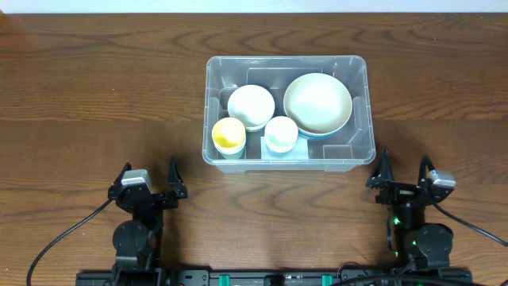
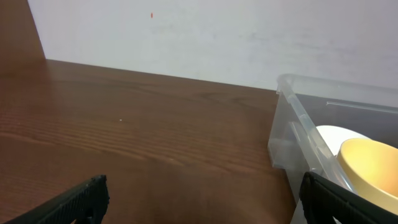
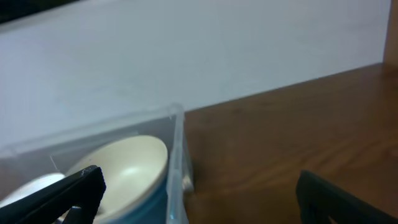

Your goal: Pack container

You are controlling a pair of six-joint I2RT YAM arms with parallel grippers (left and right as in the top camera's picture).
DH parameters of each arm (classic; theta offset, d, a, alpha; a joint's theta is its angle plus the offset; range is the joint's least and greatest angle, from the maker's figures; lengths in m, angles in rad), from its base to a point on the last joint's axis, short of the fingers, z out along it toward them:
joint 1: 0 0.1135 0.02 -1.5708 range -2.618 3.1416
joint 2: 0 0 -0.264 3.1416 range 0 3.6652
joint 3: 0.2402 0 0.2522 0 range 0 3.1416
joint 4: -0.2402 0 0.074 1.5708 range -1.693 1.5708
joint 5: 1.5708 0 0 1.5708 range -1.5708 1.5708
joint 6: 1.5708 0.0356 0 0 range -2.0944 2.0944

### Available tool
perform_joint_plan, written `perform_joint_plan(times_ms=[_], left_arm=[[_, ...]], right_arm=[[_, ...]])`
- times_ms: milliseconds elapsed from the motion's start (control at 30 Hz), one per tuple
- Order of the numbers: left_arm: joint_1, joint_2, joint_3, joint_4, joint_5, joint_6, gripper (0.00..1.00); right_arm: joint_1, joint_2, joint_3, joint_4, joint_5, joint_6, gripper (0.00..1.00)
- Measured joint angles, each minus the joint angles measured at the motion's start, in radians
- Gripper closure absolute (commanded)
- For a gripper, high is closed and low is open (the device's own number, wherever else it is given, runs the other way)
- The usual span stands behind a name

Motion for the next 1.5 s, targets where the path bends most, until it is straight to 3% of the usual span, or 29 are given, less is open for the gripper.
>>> perform_joint_plan(times_ms=[500,1500], left_arm=[[0.000,0.000,0.000,0.000,0.000,0.000,0.02],[0.000,0.000,0.000,0.000,0.000,0.000,0.02]], right_arm=[[0.000,-0.025,-0.035,-0.069,-0.113,-0.258,0.01],[0.000,-0.025,-0.035,-0.069,-0.120,-0.288,0.01]])
